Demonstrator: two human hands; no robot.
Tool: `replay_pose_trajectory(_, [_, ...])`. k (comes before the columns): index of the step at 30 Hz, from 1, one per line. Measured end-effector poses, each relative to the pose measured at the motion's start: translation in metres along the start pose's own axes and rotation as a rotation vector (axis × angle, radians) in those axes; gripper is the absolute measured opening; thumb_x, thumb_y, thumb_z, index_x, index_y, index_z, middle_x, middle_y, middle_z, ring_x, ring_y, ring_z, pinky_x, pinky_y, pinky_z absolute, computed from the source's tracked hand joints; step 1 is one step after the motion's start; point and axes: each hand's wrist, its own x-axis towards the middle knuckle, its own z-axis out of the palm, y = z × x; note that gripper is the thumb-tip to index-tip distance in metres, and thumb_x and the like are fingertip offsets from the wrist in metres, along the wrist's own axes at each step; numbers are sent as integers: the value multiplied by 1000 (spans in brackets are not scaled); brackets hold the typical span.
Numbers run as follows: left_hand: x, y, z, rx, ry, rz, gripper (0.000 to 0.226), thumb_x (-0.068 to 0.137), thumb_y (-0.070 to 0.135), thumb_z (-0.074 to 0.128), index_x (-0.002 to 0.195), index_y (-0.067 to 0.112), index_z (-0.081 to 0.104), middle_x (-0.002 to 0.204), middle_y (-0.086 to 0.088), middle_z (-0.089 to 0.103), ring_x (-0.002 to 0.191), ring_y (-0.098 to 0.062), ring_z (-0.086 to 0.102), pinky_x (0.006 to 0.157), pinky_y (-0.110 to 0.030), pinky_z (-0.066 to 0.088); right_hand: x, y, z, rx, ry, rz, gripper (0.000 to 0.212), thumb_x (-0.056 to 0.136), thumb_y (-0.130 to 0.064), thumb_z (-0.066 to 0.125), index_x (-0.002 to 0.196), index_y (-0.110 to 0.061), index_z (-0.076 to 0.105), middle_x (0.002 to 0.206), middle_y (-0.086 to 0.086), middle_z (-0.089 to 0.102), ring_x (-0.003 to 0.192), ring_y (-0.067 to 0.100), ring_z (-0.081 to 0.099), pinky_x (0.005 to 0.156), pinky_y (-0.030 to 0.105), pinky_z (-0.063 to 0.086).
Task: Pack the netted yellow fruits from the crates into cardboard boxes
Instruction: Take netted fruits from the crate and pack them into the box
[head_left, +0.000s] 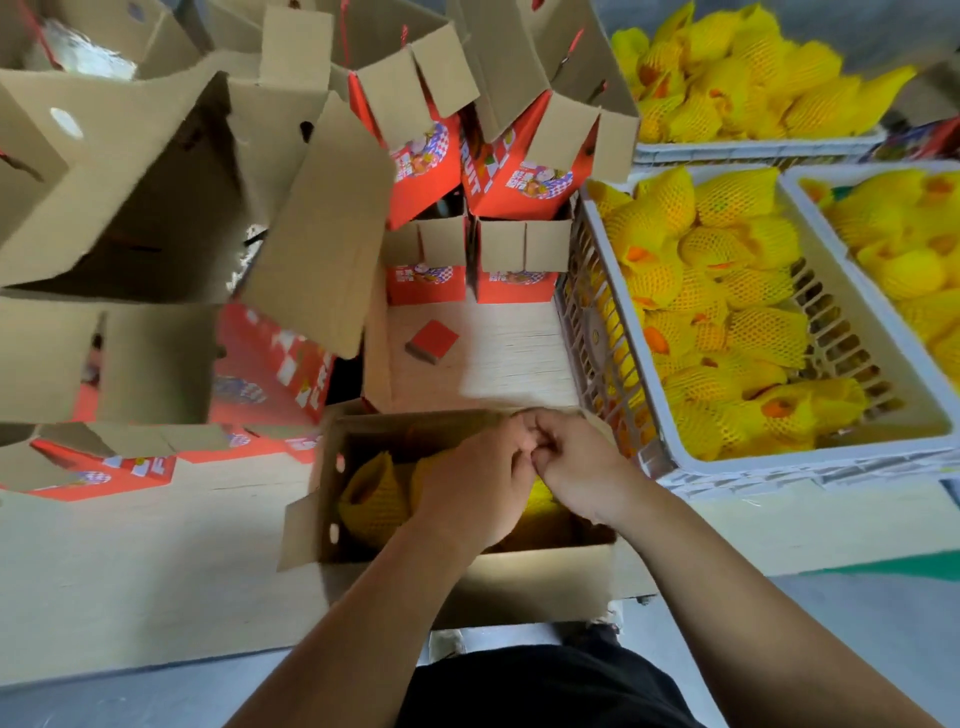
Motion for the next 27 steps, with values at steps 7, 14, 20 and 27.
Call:
replay_pose_trajectory(7, [95,108,55,-197,135,208,27,97,27,48,116,26,66,111,6,71,97,-14,66,82,-35,50,-7,56,-124,214,346,-172,38,87,2,45,107,-21,68,96,-9,71,86,-1,64,75,20,50])
replay_pose_trajectory(14, [164,155,109,415,121,195,17,97,35,54,106,29,67,100,4,72,100,-23,66,84,-38,40,29,161,-219,-360,104,38,51,92,-8,60,142,-14,54,138,13,60,127,33,56,99,35,41])
replay_pose_trajectory(20, [161,158,113,469,174,110,14,96,33,53,97,31,67,94,6,71,92,-23,62,80,-35,38,79,172,-220,-486,-60,-75,52,91,-28,66,140,-19,49,139,15,50,127,39,52,99,44,45])
replay_pose_trajectory(27, [162,160,109,329,233,61,15,97,26,58,108,30,68,106,14,70,101,-18,60,98,-39,40,142,115,-226,-605,192,-410,105,87,-9,63,164,-29,-6,172,-1,-5,149,35,25,111,47,38])
